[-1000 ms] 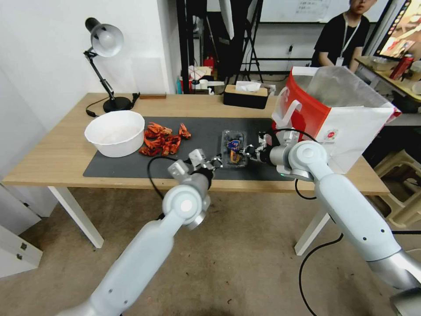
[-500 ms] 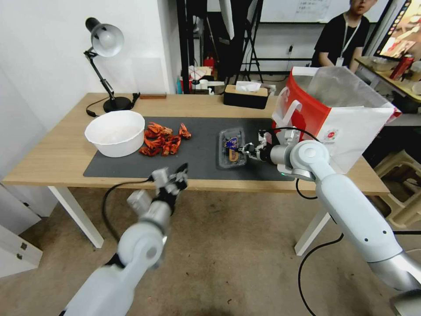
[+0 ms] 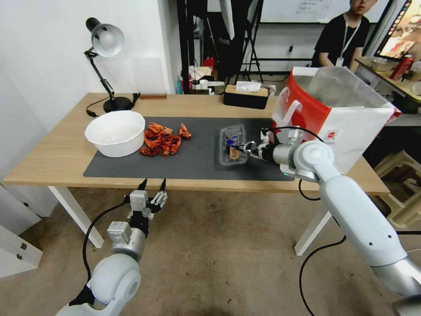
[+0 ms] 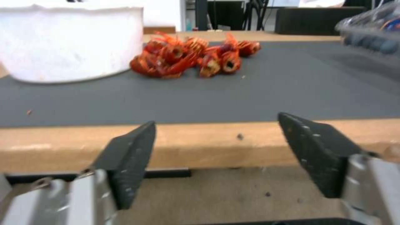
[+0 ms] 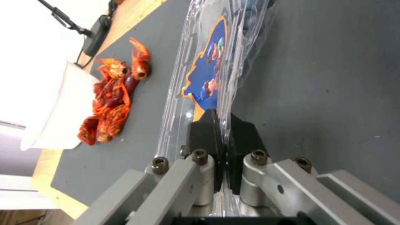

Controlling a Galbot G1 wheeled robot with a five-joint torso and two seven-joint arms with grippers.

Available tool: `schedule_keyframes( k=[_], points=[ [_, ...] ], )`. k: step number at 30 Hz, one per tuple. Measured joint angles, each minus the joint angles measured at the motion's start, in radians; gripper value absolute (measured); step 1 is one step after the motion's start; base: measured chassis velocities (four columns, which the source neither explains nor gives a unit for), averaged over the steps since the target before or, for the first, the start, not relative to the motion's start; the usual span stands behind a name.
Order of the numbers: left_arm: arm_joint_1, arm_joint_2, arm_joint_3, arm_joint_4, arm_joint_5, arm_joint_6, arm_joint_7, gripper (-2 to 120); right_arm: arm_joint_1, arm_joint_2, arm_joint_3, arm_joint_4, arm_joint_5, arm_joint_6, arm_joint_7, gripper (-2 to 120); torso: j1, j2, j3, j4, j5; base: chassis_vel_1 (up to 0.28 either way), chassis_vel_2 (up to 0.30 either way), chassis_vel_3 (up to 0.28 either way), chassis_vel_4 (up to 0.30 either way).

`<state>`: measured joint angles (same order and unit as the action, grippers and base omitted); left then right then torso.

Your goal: Close the takeout container lid, then place the container into the takeout bag.

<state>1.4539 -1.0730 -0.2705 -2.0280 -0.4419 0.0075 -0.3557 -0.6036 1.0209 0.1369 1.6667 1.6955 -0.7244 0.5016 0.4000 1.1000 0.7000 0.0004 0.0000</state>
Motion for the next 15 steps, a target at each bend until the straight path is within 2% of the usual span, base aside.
schedule_keyframes(
  k=[1, 3, 5, 7, 12, 15],
  points=[
    [0.000, 0.000, 0.000, 0.000, 0.000, 0.000, 0.000, 80, 0.000, 0.000, 0.000, 0.000, 0.000, 0.000, 0.000, 0, 0.000, 0.000, 0.000, 0.0000, 0.0000, 0.000, 0.000, 0.000, 0.000],
    [0.005, -0.001, 0.001, 0.004, 0.001, 0.000, -0.005, 90, -0.012, -0.006, 0.010, 0.016, 0.000, 0.004, -0.005, 0, 0.000, 0.000, 0.000, -0.0002, -0.0001, 0.000, 0.000, 0.000, 0.000],
    [0.006, -0.001, 0.001, 0.004, 0.002, 0.000, -0.005, 91, -0.013, -0.007, 0.011, 0.017, 0.000, 0.005, -0.006, 0, 0.000, 0.000, 0.000, -0.0003, -0.0001, 0.000, 0.000, 0.000, 0.000],
    [0.017, 0.002, 0.002, 0.005, 0.003, -0.002, -0.006, 99, -0.019, -0.011, 0.016, 0.030, -0.004, 0.014, -0.022, 0, 0.000, 0.000, 0.000, -0.0006, 0.0002, 0.000, 0.000, 0.000, 0.000],
    [0.033, -0.004, 0.001, 0.007, 0.004, -0.012, -0.006, 100, -0.014, -0.023, 0.021, 0.072, -0.047, 0.055, -0.082, 0, 0.000, 0.000, 0.000, -0.0003, 0.0001, 0.000, 0.000, 0.000, 0.000],
    [0.047, -0.012, -0.004, 0.010, 0.005, -0.023, -0.005, 100, 0.018, -0.060, 0.022, 0.144, -0.110, 0.097, -0.131, 0, 0.000, 0.000, 0.000, -0.0002, -0.0001, 0.000, 0.000, 0.000, 0.000]
  ],
)
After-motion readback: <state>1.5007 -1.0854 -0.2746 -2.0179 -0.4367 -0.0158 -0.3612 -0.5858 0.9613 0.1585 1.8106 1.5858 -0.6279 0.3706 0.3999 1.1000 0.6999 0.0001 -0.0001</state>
